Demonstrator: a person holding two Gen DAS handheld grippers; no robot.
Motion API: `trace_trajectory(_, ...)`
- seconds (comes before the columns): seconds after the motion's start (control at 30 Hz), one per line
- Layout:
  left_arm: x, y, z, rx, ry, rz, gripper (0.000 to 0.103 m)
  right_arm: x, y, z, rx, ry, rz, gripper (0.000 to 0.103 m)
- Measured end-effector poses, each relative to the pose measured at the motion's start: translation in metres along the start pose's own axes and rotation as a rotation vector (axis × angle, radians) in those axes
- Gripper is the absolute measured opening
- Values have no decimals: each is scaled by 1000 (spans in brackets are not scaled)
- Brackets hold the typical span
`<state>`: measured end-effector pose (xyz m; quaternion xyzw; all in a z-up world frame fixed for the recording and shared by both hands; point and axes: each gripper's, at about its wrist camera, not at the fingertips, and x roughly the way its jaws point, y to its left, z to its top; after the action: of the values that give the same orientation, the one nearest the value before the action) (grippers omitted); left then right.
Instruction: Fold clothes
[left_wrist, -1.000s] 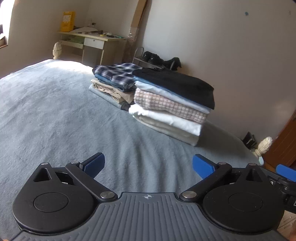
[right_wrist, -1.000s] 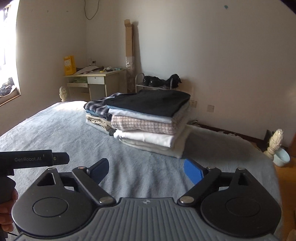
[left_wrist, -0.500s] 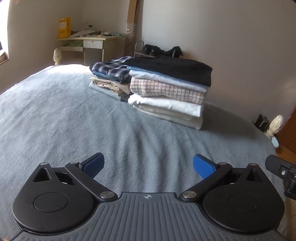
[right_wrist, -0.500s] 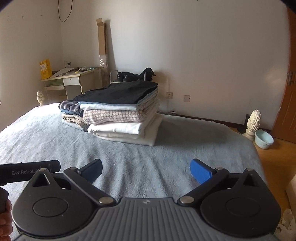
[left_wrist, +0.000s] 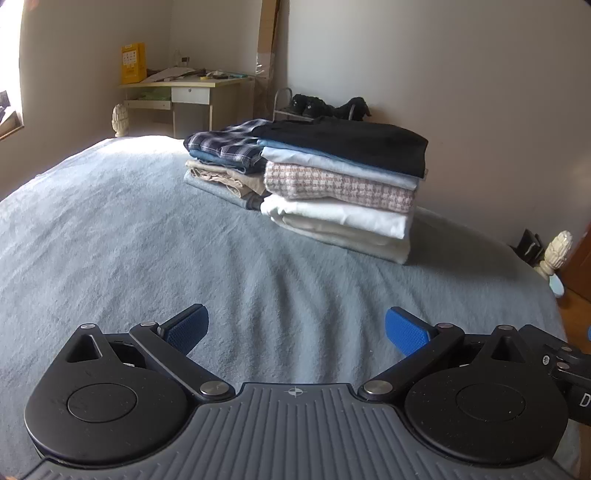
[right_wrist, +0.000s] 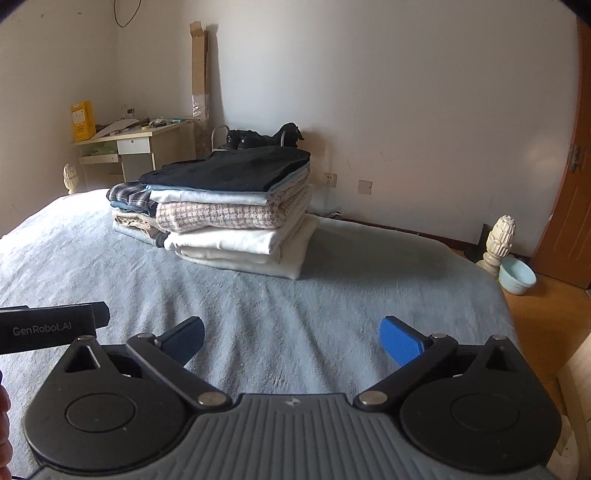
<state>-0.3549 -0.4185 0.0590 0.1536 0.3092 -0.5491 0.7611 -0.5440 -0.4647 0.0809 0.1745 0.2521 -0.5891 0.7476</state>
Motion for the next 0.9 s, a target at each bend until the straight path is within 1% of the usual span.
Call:
trace_trajectory(0.5, -1, -2, -1, 8, 10, 28, 103, 6, 5, -3, -10, 42, 0, 103)
trace_trajectory(0.73, -1, -3, 0, 8, 22, 27, 103, 3, 4, -3, -17, 35, -3, 103)
trace_trajectory(0.9, -4, -2, 1, 6, 17, 33, 103, 2, 6, -5, -30, 32, -1, 103)
